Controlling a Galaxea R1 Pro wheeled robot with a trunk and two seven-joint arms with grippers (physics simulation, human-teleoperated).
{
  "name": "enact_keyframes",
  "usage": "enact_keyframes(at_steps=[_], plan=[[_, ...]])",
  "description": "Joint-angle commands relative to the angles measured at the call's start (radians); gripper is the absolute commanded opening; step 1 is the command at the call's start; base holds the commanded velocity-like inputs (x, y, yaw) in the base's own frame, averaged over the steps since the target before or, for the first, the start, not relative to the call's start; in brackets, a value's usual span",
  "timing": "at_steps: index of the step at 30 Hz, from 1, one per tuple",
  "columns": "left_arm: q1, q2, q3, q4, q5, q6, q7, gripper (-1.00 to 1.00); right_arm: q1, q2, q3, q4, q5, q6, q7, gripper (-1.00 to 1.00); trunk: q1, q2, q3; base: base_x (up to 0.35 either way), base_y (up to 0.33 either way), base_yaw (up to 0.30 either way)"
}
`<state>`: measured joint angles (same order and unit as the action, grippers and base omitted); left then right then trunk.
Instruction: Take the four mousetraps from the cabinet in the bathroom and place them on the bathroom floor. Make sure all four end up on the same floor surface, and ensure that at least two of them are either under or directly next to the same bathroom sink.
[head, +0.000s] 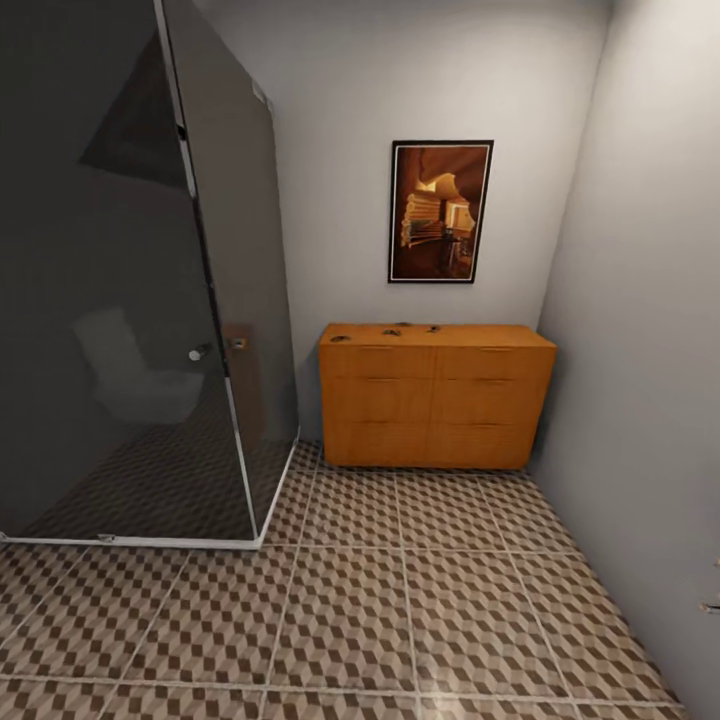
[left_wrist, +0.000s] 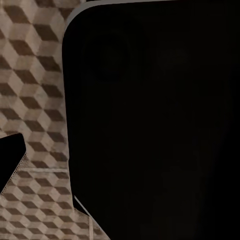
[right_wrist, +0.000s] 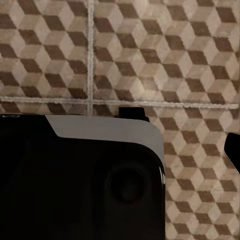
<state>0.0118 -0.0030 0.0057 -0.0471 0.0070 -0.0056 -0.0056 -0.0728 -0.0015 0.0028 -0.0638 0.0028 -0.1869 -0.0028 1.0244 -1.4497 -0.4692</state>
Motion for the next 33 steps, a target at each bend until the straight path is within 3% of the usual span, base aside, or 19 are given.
enact_keyframes(at_steps=[1, 33], plan=[[0.001, 0.000, 0.001, -0.002, 0.001, -0.001, -0.001, 1.00, -0.001, 0.000, 0.000, 0.001, 0.000, -0.003, 0.000, 1.00, 0.001, 0.000, -0.001, 0.326, 0.000, 0.000], [0.001, 0.000, 0.001, -0.002, 0.001, -0.001, -0.001, 1.00, -0.001, 0.000, 0.000, 0.001, 0.000, -0.003, 0.000, 1.00, 0.001, 0.000, -0.001, 0.326, 0.000, 0.000]])
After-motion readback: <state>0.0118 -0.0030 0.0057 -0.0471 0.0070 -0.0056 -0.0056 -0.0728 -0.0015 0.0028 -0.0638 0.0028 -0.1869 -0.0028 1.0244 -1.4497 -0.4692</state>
